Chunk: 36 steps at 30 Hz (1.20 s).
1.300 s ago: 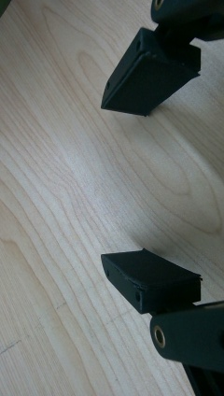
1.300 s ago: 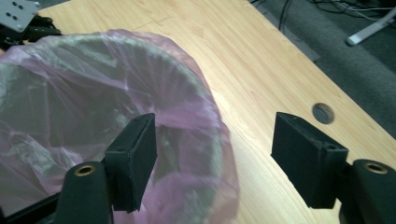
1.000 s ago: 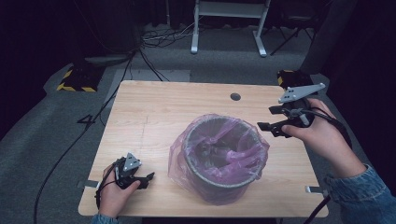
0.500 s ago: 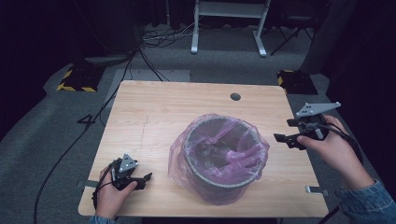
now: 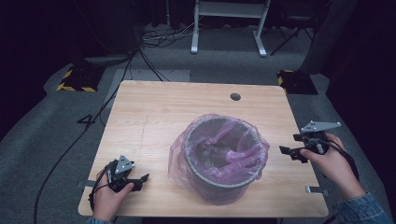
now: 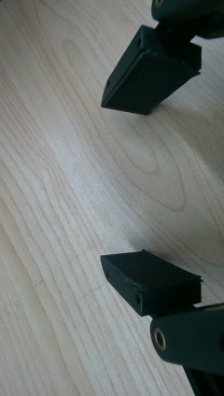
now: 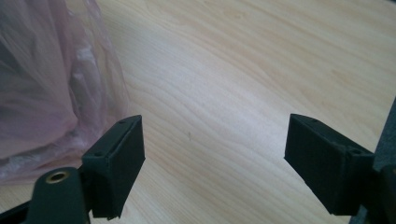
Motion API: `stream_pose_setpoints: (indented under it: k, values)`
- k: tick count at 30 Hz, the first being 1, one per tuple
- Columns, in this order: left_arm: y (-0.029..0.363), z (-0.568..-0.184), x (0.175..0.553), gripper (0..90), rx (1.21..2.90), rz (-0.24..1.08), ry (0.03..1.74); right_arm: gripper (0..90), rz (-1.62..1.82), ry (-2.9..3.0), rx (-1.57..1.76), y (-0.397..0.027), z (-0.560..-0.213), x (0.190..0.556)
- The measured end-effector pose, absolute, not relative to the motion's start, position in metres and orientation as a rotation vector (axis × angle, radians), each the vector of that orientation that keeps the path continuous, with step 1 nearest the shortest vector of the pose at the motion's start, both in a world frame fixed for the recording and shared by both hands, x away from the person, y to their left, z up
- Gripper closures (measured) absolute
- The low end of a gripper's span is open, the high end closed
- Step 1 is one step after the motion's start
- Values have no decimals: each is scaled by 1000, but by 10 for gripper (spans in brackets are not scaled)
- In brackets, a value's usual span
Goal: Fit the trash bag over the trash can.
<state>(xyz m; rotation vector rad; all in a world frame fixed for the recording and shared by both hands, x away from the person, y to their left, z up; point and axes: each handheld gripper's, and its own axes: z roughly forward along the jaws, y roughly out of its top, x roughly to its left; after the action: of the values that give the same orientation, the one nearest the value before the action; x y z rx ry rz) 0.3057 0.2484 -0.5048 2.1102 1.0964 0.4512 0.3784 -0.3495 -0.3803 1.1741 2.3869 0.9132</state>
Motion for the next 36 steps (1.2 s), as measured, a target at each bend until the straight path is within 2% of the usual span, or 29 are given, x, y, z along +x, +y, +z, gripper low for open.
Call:
stream_pose_setpoints:
  k: [12, 36]
  values:
    - [248, -505, 306, 213, 2110, 451, 1096, 201, 930, 2355, 1255, -365, -430, 364]
    - [248, -505, 306, 211, 2116, 452, 1095, 191, 893, 2282, 1207, -360, -487, 328]
